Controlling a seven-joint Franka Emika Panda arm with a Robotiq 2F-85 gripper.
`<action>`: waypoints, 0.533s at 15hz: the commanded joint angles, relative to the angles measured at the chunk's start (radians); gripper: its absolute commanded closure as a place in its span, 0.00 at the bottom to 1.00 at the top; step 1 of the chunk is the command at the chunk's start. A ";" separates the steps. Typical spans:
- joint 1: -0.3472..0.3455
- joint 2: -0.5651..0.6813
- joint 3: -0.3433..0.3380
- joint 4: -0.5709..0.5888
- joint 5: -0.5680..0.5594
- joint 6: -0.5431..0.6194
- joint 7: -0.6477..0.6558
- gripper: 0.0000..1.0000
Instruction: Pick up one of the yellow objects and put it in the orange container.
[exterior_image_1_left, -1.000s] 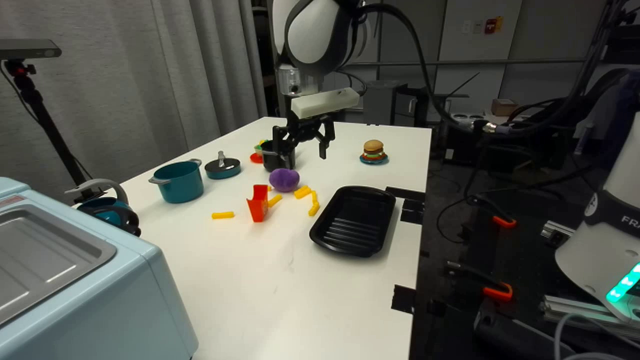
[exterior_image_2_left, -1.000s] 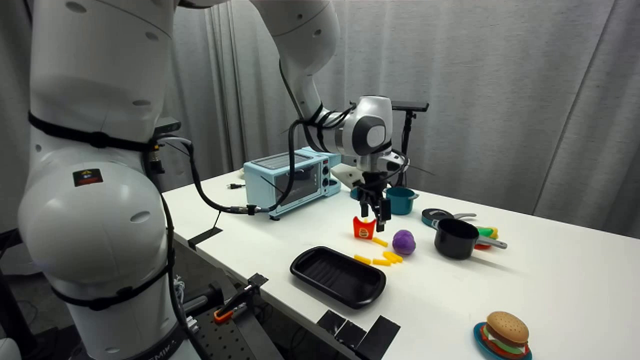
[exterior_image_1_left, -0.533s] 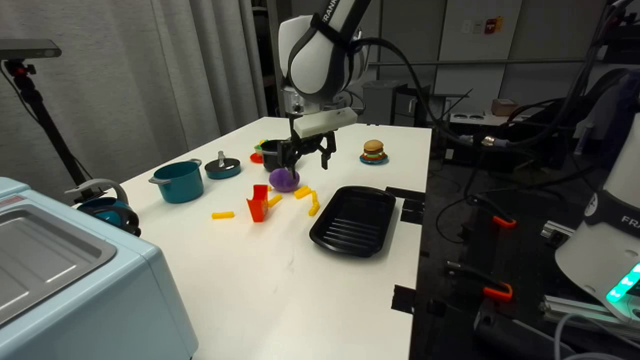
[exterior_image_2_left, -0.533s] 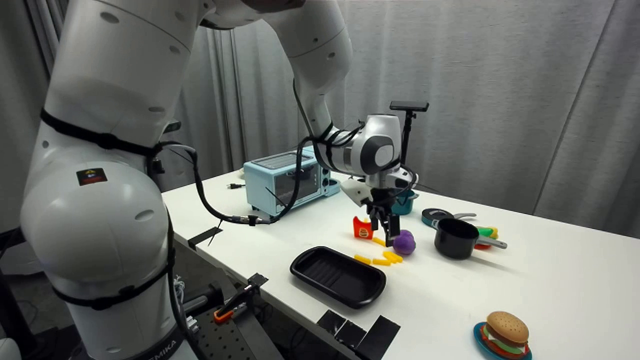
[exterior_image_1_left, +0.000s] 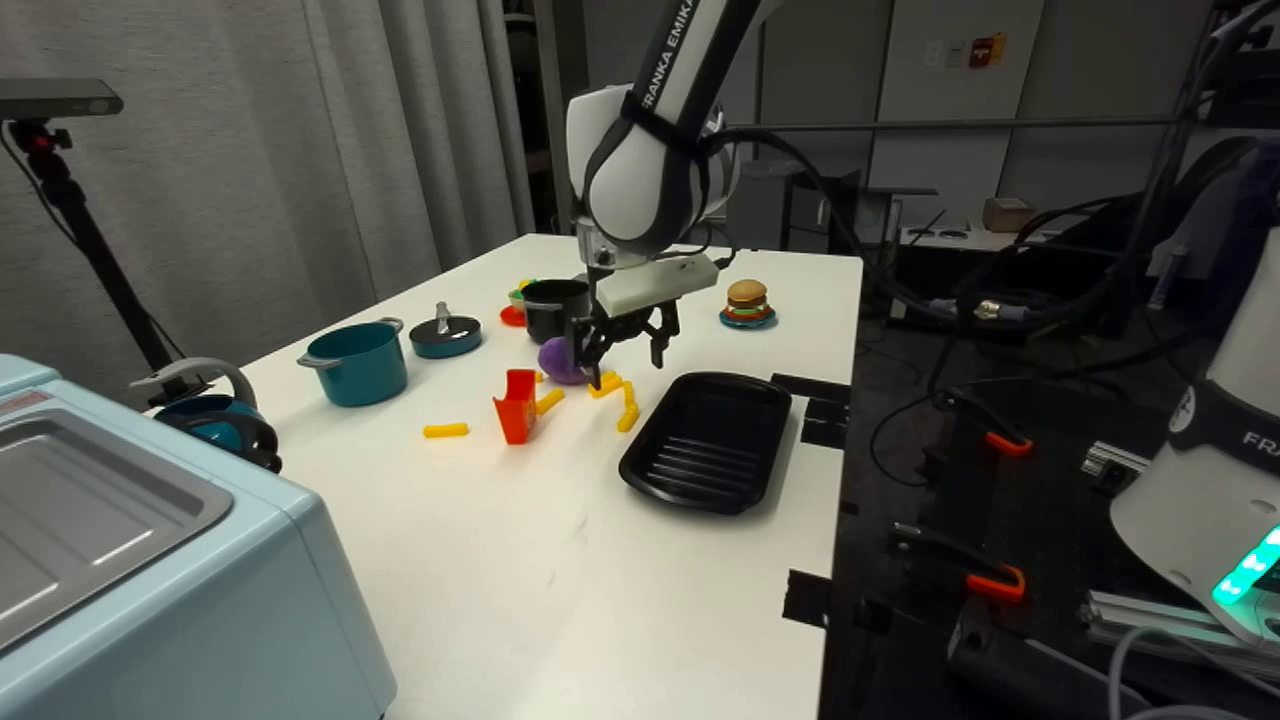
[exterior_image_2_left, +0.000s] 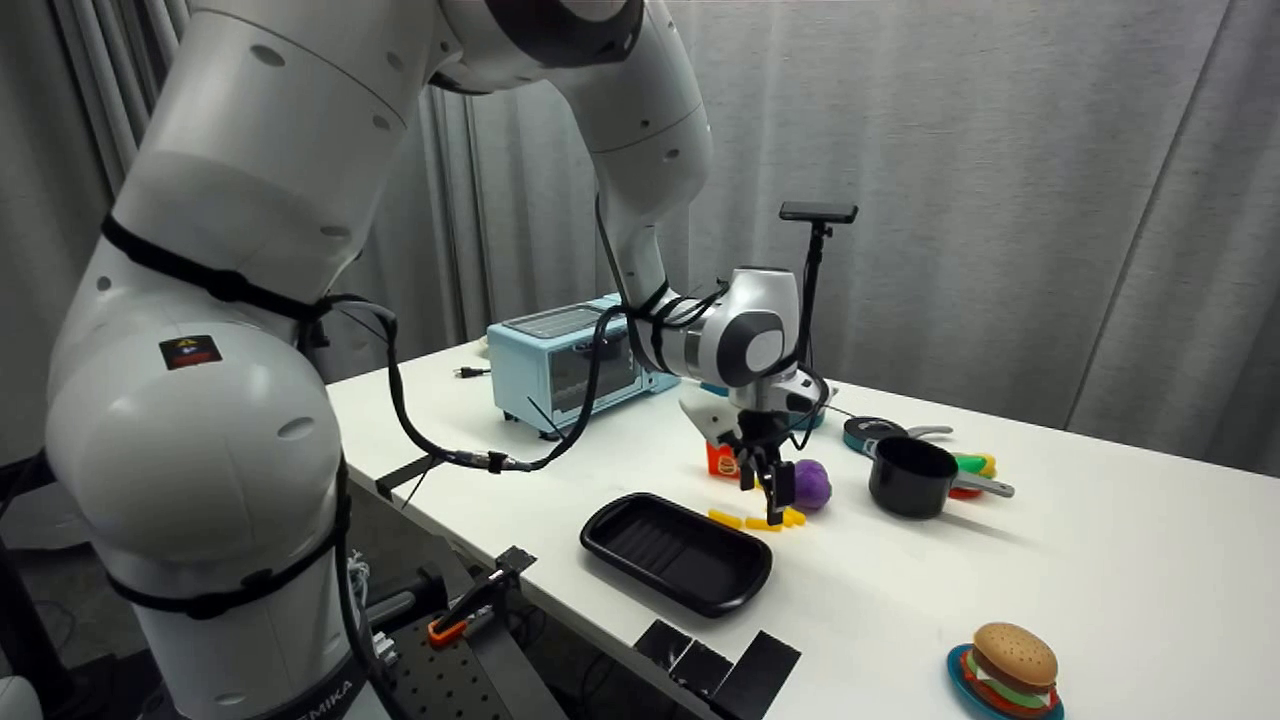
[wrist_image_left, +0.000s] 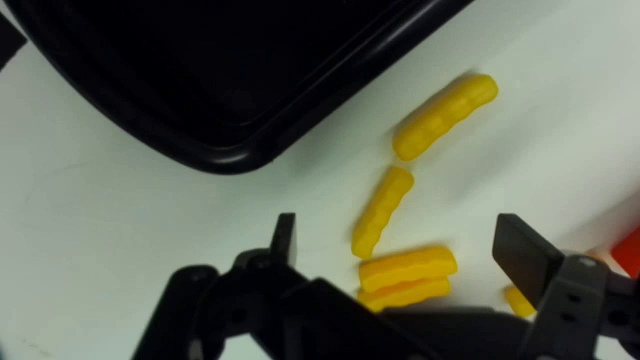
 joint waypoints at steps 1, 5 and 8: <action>0.024 0.040 -0.025 0.032 0.040 0.023 -0.007 0.00; 0.030 0.072 -0.035 0.053 0.048 0.028 -0.005 0.00; 0.038 0.094 -0.047 0.068 0.044 0.029 -0.004 0.00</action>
